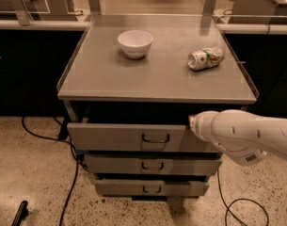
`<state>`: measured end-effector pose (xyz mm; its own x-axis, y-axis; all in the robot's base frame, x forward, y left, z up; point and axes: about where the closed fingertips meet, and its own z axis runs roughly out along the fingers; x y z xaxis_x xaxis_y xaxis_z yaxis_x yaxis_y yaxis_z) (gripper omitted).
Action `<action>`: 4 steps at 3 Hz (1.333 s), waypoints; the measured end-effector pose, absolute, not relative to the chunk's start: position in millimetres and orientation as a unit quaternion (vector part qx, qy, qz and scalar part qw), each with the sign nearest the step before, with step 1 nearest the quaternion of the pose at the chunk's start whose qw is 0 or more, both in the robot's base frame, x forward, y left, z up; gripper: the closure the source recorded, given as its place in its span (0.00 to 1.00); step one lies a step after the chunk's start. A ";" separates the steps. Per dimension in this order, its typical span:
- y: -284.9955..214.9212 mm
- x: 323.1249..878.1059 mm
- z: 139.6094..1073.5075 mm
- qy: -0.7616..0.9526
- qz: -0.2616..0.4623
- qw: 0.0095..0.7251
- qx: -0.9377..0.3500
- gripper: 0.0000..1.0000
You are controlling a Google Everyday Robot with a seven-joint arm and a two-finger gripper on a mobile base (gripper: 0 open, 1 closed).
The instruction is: Open top drawer
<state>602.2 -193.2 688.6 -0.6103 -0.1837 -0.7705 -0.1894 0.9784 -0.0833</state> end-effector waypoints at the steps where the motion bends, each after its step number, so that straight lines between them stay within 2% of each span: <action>1: -193.3 602.0 689.0 0.897 0.003 0.429 -0.104 1.00; 2: -214.9 580.3 686.7 0.903 0.003 0.422 -0.080 1.00; 3: -215.0 580.2 688.0 0.903 0.003 0.422 -0.080 1.00; 4: -236.8 548.3 683.1 0.912 0.022 0.407 -0.049 1.00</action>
Offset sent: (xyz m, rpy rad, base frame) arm -0.1540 -0.1047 0.0489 0.0966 0.1309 -0.2768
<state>548.3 -236.8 683.1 -0.6641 -0.0715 -0.7442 -0.1076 0.9942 0.0005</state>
